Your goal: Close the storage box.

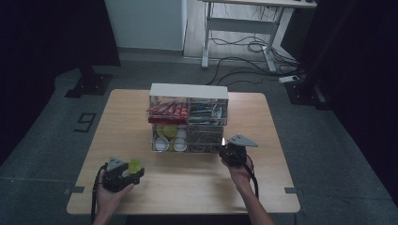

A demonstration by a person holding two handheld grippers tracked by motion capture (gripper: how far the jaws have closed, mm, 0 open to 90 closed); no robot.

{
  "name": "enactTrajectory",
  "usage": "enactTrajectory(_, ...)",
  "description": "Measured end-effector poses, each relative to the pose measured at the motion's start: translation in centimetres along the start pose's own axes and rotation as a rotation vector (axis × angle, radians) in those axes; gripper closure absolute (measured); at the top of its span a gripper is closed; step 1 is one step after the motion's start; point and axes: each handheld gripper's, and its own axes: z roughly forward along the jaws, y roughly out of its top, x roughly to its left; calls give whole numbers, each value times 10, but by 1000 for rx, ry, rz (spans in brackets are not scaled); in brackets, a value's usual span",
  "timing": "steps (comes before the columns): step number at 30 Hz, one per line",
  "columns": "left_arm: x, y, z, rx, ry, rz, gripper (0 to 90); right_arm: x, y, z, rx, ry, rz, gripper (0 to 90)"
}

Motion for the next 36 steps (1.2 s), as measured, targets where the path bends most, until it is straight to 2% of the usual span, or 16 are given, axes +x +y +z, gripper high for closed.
enactTrajectory(13, 2, -6, 0, -7, -12, -28, 252, 1, -16, 0, 20, 11, 18, 882)
enactTrajectory(36, 1, -15, -2, -25, -29, -49, 262, 3, -46, -1, 69, 32, 35, 890)
